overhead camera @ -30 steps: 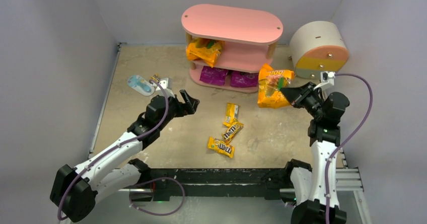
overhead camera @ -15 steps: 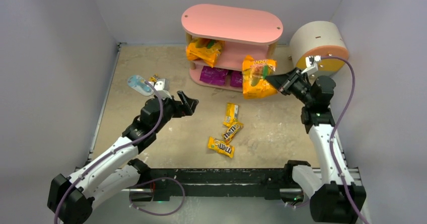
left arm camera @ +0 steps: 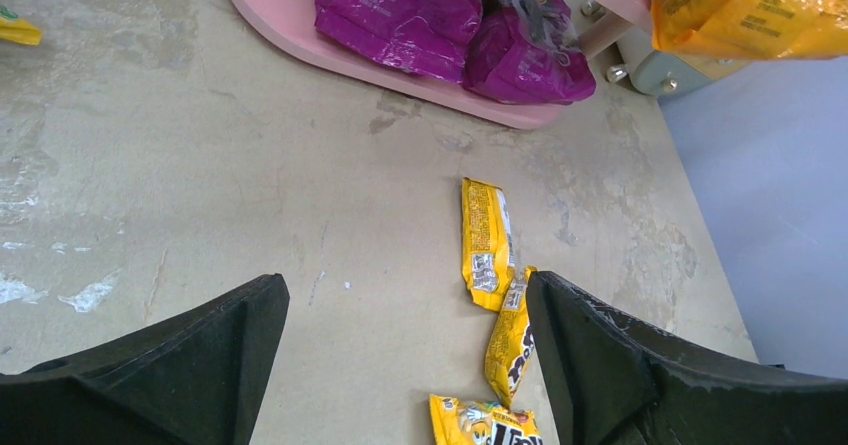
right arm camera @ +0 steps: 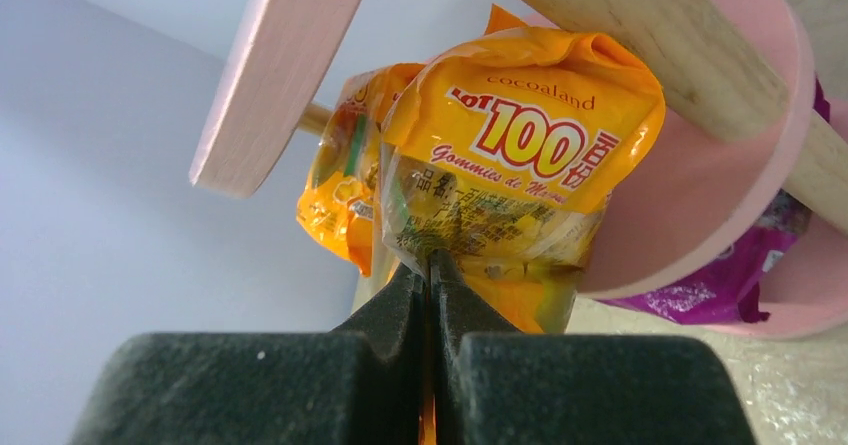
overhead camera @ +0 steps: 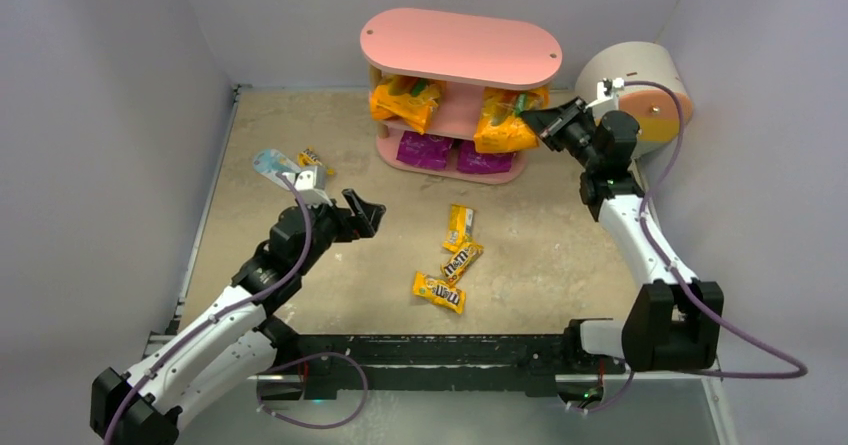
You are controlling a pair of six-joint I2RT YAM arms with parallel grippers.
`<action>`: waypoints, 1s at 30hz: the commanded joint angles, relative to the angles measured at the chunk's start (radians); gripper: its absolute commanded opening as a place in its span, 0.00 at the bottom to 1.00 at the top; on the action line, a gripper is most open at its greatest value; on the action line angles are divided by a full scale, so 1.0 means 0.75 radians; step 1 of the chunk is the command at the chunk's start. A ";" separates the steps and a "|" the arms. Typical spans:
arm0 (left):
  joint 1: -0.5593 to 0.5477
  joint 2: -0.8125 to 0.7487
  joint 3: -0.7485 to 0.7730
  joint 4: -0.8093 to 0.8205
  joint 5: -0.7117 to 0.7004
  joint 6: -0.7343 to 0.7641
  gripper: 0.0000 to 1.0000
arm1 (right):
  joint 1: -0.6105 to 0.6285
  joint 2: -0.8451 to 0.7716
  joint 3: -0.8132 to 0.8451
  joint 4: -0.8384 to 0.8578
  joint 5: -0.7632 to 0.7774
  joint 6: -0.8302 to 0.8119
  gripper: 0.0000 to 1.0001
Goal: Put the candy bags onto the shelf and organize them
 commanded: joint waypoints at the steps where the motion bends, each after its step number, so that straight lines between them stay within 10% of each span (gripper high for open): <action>1: -0.001 -0.029 -0.010 -0.002 -0.020 0.001 0.94 | 0.038 0.065 0.153 0.247 0.080 0.048 0.00; 21: -0.001 -0.019 0.002 -0.045 -0.026 -0.031 0.95 | 0.067 0.408 0.385 0.001 0.244 -0.144 0.00; 30: 0.001 0.018 0.023 -0.035 -0.027 -0.034 0.95 | 0.066 0.425 0.395 -0.124 0.337 -0.225 0.17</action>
